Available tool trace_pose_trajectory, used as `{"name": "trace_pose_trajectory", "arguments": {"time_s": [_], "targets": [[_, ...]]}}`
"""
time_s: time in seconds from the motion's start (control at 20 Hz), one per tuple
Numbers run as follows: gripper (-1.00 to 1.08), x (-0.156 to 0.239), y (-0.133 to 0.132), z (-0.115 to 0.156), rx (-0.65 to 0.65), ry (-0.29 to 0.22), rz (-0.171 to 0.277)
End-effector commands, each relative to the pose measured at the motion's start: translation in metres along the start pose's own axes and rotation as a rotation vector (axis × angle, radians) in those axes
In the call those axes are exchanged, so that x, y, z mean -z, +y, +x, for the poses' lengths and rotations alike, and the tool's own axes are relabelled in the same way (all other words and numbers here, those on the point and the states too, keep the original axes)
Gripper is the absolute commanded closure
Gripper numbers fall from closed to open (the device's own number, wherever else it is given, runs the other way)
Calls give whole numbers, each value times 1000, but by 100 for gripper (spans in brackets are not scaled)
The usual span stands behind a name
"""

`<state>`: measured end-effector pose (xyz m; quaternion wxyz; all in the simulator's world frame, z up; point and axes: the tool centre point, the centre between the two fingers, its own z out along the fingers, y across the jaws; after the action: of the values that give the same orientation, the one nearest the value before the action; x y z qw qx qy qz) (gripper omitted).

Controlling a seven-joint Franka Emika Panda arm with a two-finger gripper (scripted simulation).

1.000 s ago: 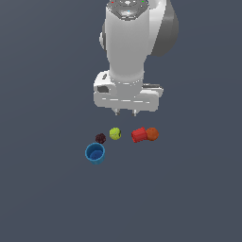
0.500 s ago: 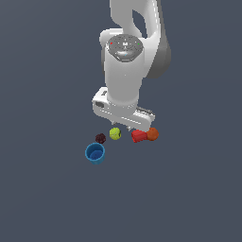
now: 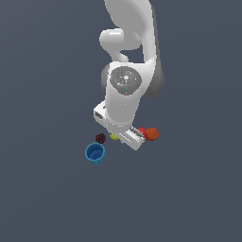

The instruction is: Pick up a designated object from a clutter of objects.

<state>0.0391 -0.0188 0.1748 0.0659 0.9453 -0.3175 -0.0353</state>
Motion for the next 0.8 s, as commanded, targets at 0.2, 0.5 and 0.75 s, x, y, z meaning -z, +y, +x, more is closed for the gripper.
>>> {"name": "trace_pose_trajectory", "arguments": {"time_s": [0.2,0.5,0.75], "targets": [[-20,-30,3,17,-171,43,-59],[-20,-53,6,33,-320,106,-110],[-20,-67,10,47,-438,174,-145]]}}
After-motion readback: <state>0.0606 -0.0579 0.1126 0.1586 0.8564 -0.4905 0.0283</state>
